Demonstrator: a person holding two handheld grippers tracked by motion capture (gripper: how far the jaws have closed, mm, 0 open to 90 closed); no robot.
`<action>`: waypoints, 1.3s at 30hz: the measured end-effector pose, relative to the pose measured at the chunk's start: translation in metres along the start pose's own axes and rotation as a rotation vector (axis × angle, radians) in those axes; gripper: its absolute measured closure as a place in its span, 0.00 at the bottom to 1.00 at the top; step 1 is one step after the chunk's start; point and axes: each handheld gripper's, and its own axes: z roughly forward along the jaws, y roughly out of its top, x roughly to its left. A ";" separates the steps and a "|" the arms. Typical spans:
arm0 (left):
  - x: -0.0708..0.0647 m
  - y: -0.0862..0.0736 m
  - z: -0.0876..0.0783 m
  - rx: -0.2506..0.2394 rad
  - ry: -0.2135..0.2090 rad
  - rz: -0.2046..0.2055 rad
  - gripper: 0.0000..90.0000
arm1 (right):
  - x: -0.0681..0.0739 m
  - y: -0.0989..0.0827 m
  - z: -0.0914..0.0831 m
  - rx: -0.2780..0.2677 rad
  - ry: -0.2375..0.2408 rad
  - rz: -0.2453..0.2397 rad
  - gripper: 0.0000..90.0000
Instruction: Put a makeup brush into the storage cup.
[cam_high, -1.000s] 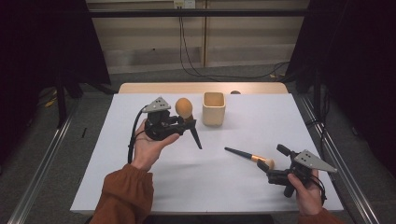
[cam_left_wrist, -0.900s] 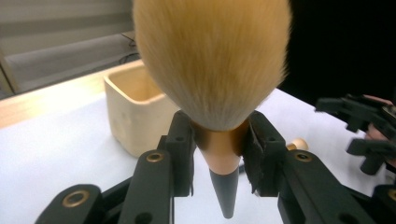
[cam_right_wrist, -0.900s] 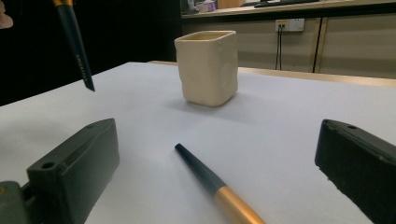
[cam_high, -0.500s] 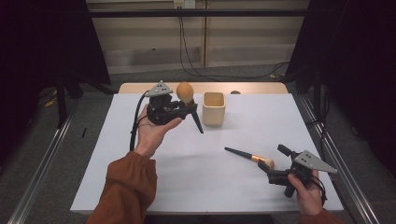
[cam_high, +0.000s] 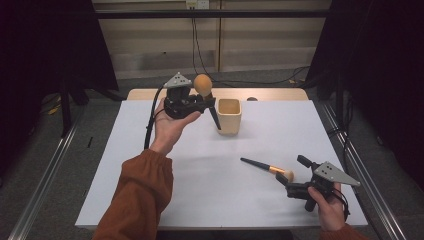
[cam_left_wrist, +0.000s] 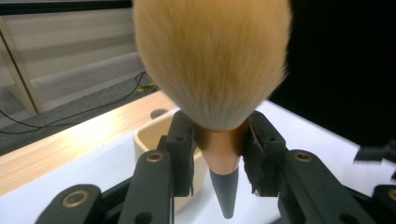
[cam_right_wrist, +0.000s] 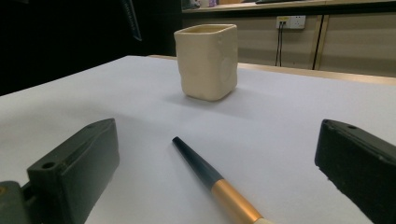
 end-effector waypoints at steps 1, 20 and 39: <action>0.001 0.000 0.001 0.004 0.013 0.008 0.74 | 0.000 0.000 0.000 0.000 0.000 -0.002 0.00; 0.017 0.014 0.030 -0.059 0.083 0.017 0.74 | 0.000 0.000 -0.001 -0.010 -0.004 -0.009 0.00; 0.021 0.004 0.057 -0.007 0.095 0.043 0.74 | 0.001 -0.002 -0.002 -0.003 0.003 -0.006 0.00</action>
